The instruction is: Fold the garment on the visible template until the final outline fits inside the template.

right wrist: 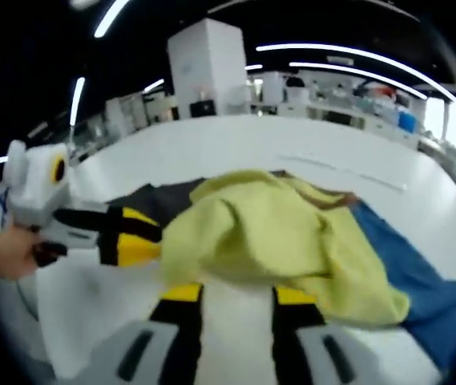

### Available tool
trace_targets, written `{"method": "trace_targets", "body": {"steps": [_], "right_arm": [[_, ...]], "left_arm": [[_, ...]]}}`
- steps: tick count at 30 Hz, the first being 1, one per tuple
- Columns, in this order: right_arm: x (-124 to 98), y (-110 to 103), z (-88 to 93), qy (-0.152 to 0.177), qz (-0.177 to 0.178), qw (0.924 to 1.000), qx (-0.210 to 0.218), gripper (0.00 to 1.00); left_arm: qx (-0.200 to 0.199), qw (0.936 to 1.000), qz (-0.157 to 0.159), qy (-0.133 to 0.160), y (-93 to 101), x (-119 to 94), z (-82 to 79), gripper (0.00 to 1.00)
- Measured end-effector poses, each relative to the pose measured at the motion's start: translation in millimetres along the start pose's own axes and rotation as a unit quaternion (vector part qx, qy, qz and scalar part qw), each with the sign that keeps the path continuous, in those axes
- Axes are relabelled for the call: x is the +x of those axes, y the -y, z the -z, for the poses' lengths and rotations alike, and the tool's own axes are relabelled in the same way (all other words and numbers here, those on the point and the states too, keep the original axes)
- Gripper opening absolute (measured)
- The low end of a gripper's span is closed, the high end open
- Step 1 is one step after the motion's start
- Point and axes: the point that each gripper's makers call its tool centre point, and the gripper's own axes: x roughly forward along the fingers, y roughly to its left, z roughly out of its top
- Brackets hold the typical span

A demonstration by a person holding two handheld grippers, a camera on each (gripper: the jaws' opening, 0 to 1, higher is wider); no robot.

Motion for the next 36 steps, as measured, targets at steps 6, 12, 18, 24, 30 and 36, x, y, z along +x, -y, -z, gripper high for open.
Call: {"method": "trace_targets", "body": {"steps": [6, 12, 18, 24, 30, 36], "right_arm": [[6.2, -14.2, 5.0, -0.008, -0.009, 0.9999, -0.01, 0.28], [2.5, -13.4, 8.2, -0.012, 0.0, 0.9999, -0.003, 0.23], [-8.0, -13.0, 6.9, 0.007, -0.011, 0.999, 0.042, 0.25], [-13.2, -32.1, 1.0, 0.021, -0.043, 0.998, 0.042, 0.29], [-7.5, -47.2, 1.9, 0.014, -0.053, 0.9984, 0.016, 0.24], [2.5, -41.4, 1.4, 0.015, -0.051, 0.9985, 0.014, 0.07]], "left_arm": [[0.019, 0.9997, -0.009, -0.01, -2.2, 1.2, 6.7, 0.18], [0.025, 0.9996, -0.009, -0.01, -0.4, 0.6, 7.7, 0.14], [0.0, 1.0, -0.001, -0.009, 2.4, 4.1, 8.9, 0.1], [-0.005, 0.9999, 0.001, -0.01, 6.8, 5.7, 7.1, 0.08], [-0.004, 0.9999, -0.001, -0.013, 8.0, 5.8, 6.8, 0.06], [-0.01, 0.9998, 0.002, -0.015, 9.5, 6.0, 7.5, 0.0]]}}
